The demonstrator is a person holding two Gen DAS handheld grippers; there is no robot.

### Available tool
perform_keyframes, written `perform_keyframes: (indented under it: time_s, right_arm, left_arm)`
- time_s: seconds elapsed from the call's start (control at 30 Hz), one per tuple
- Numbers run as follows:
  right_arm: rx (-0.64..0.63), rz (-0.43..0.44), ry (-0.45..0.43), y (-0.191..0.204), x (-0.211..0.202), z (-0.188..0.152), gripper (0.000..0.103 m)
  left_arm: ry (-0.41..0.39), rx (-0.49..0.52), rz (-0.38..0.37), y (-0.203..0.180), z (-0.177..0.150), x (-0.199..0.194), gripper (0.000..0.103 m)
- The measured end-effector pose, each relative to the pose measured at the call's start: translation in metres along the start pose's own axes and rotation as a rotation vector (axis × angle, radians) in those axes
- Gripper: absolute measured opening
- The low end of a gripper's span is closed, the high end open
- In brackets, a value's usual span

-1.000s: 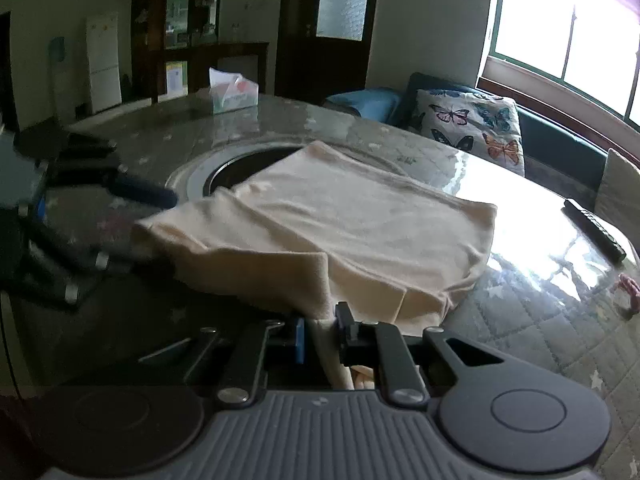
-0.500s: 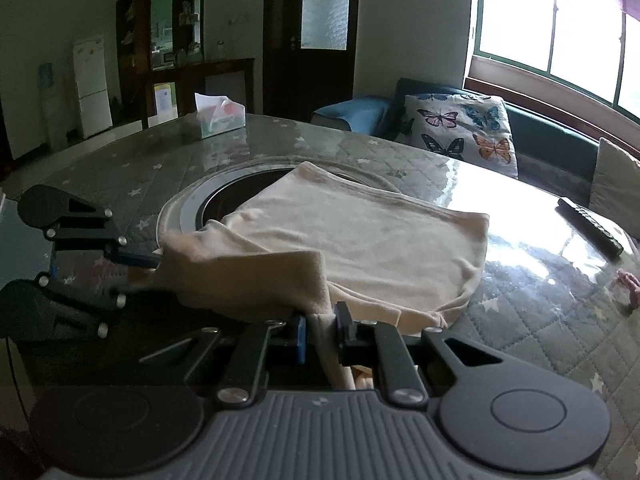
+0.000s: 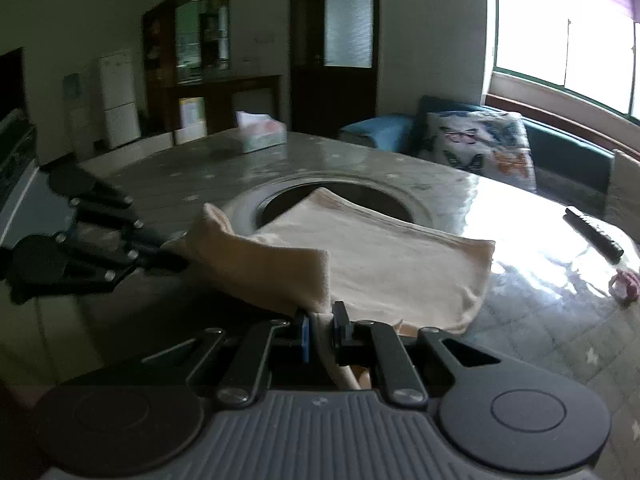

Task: Fold clothes

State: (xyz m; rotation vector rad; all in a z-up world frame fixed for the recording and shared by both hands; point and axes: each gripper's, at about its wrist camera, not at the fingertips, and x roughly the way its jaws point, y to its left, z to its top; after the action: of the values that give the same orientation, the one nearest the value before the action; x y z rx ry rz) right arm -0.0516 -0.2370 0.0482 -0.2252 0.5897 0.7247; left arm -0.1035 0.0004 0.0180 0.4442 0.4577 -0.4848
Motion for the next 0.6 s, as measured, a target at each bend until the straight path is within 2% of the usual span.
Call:
perform_keyframes:
  time_s: [0.07,0.2,0.47,0.6]
  right_arm:
    - [-0.012,0.018,-0.001,0.009,-0.016,-0.006,0.01]
    - [-0.008,0.017,0.003,0.016,-0.029,-0.008,0.009]
    - [0.002,-0.037,-0.029,-0.007,-0.007,0.03,0.009]
    - [0.013,-0.053,-0.007,-0.034,0.025,0.057,0.009]
  left_arm:
    - [-0.009,-0.03,-0.013,-0.003,0.001,-0.015,0.007]
    - [-0.036,-0.04,0.008,-0.004,0.008,-0.018,0.007]
    - [-0.051,-0.134,0.05,0.036,0.038,0.025,0.007]
    - [-0.015,-0.162,0.066,0.062,0.051,0.061,0.006]
